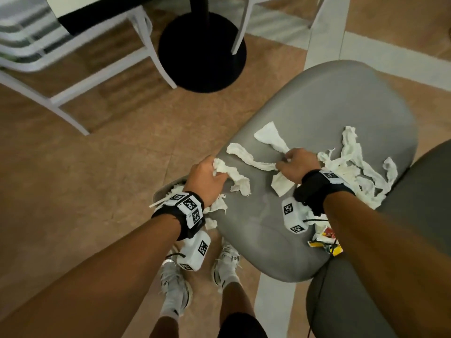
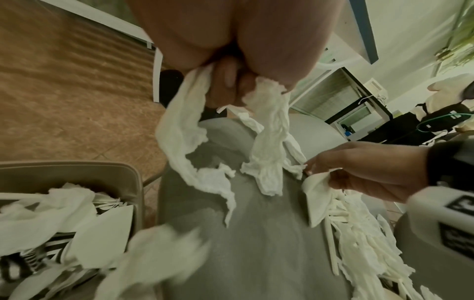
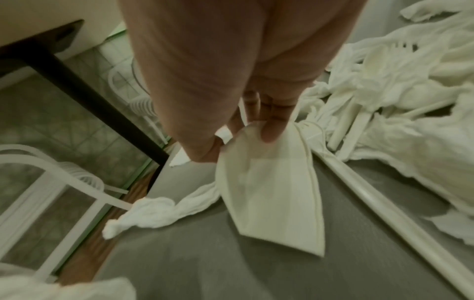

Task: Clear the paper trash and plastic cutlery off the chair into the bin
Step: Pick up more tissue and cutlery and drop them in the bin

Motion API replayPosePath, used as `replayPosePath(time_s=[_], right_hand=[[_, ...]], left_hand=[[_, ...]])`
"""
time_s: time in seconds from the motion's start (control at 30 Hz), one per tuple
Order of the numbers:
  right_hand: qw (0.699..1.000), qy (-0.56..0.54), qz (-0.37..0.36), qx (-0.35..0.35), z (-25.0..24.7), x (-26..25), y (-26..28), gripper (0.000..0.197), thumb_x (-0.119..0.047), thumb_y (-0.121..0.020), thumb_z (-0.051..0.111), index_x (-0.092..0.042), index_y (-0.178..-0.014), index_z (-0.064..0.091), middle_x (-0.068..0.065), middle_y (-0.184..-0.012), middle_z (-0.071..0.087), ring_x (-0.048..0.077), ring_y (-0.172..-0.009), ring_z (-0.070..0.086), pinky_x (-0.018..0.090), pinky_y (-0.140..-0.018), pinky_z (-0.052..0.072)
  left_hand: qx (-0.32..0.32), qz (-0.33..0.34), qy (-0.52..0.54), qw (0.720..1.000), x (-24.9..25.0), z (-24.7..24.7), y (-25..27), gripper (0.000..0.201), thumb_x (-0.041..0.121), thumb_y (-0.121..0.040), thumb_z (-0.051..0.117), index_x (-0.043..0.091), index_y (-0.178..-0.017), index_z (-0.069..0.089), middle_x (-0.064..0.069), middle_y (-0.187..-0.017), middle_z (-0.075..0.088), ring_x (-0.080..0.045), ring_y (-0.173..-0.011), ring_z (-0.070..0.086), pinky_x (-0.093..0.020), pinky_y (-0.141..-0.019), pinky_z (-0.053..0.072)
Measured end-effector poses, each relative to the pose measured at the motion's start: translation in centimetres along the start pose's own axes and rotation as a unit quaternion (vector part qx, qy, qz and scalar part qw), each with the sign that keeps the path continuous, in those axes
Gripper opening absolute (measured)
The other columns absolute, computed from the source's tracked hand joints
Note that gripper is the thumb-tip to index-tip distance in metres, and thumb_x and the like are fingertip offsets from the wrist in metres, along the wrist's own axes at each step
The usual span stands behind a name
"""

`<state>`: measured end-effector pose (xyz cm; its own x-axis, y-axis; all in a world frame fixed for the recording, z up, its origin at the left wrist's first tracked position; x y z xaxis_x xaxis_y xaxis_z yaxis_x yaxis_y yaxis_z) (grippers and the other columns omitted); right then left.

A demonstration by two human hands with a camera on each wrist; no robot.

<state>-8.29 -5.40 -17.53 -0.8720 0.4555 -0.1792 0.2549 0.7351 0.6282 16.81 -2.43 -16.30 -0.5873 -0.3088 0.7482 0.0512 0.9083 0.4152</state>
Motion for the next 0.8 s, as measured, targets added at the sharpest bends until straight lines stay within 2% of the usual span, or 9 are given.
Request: replayPosePath(time_s=[0.13,0.2,0.3,0.37,0.43,0.53,0.63,0.7,0.8], right_hand=[[0.997,-0.05,0.009,0.061,0.5,-0.8,1.4,0.025,-0.032,-0.085,0.064,-0.012,-0.099,0.07,0.008,-0.095,0.07,0.031,-0.094,0.063,0.026,-0.073,0.04],[0.994,-0.074,0.006,0.074,0.7,-1.2,2.1,0.02,-0.031,-0.084,0.064,-0.013,-0.094,0.068,0.003,-0.089,0.068,0.025,-0.085,0.058,0.026,-0.071,0.037],[0.991,-0.104,-0.012,0.089,0.8,-2.5,2.8,0.014,-0.03,-0.083,0.065,-0.017,-0.09,0.065,-0.001,-0.086,0.067,0.022,-0.085,0.059,0.026,-0.072,0.038],[0.988,-0.118,-0.03,0.091,0.7,-3.6,3.2,0.013,-0.031,-0.083,0.063,-0.018,-0.083,0.064,-0.003,-0.077,0.065,0.02,-0.079,0.059,0.026,-0.07,0.038],[0.988,-0.123,-0.045,0.083,0.6,-4.7,3.8,0.015,-0.031,-0.084,0.062,-0.017,-0.077,0.062,-0.005,-0.07,0.064,0.018,-0.072,0.057,0.027,-0.068,0.038],[0.989,-0.132,-0.047,0.057,1.0,-5.8,4.6,0.012,-0.03,-0.081,0.062,-0.019,-0.076,0.063,-0.003,-0.073,0.067,0.018,-0.075,0.061,0.027,-0.067,0.042],[0.988,-0.147,-0.051,0.021,2.3,-7.0,5.7,0.012,-0.03,-0.081,0.063,-0.018,-0.077,0.065,-0.002,-0.076,0.068,0.015,-0.074,0.062,0.025,-0.061,0.043],[0.985,-0.156,-0.07,0.003,3.4,-8.0,6.7,0.012,-0.027,-0.082,0.063,-0.016,-0.078,0.066,-0.003,-0.074,0.067,0.011,-0.073,0.061,0.019,-0.057,0.039],[0.979,-0.176,-0.098,-0.032,5.4,-9.8,7.8,0.011,-0.026,-0.081,0.066,-0.016,-0.077,0.066,-0.004,-0.072,0.067,0.011,-0.072,0.062,0.019,-0.06,0.04]], left_hand=[[0.016,-0.042,0.005,0.999,-1.5,-0.7,0.1,0.007,0.019,-0.089,0.056,0.013,-0.088,0.054,0.004,-0.074,0.059,-0.015,-0.067,0.053,-0.014,-0.055,0.037],[-0.02,-0.081,0.008,0.997,-2.4,-0.2,0.0,0.019,0.025,-0.09,0.056,0.013,-0.104,0.049,-0.003,-0.093,0.065,-0.023,-0.083,0.062,-0.027,-0.07,0.046],[-0.095,-0.095,-0.013,0.991,-3.0,1.4,0.5,0.047,0.035,-0.087,0.062,0.015,-0.122,0.039,-0.002,-0.117,0.057,-0.023,-0.102,0.06,-0.03,-0.084,0.046],[-0.121,-0.079,-0.049,0.988,-3.2,2.3,1.1,0.064,0.038,-0.08,0.07,0.016,-0.127,0.034,0.002,-0.121,0.045,-0.02,-0.103,0.053,-0.031,-0.09,0.046],[-0.146,-0.041,-0.12,0.981,-3.4,3.0,1.5,0.07,0.035,-0.075,0.075,0.014,-0.126,0.031,-0.002,-0.124,0.038,-0.023,-0.105,0.051,-0.037,-0.093,0.048],[-0.161,0.002,-0.126,0.979,-4.1,2.5,1.5,0.05,0.021,-0.08,0.067,0.014,-0.119,0.037,-0.01,-0.126,0.045,-0.03,-0.109,0.055,-0.042,-0.091,0.05],[-0.149,-0.007,-0.069,0.986,-5.7,0.3,1.6,0.032,0.011,-0.085,0.057,0.015,-0.116,0.049,-0.01,-0.114,0.062,-0.028,-0.104,0.061,-0.035,-0.084,0.049],[-0.14,-0.026,-0.097,0.985,-7.4,-1.5,1.6,0.032,0.007,-0.086,0.053,0.013,-0.118,0.05,-0.011,-0.114,0.063,-0.029,-0.105,0.06,-0.032,-0.082,0.044],[-0.132,-0.058,-0.149,0.978,-10.6,-3.9,1.7,0.033,0.008,-0.087,0.054,0.013,-0.12,0.05,-0.009,-0.119,0.059,-0.03,-0.11,0.057,-0.031,-0.085,0.042]])
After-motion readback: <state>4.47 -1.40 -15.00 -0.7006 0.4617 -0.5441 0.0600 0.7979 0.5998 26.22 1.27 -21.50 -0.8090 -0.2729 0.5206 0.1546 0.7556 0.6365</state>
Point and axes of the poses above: each hand's wrist, its own y-axis away from the middle knuckle, its own z-axis out of the palm, x = y × z, the point moved 3 cm from there along -y, towards the middle knuckle
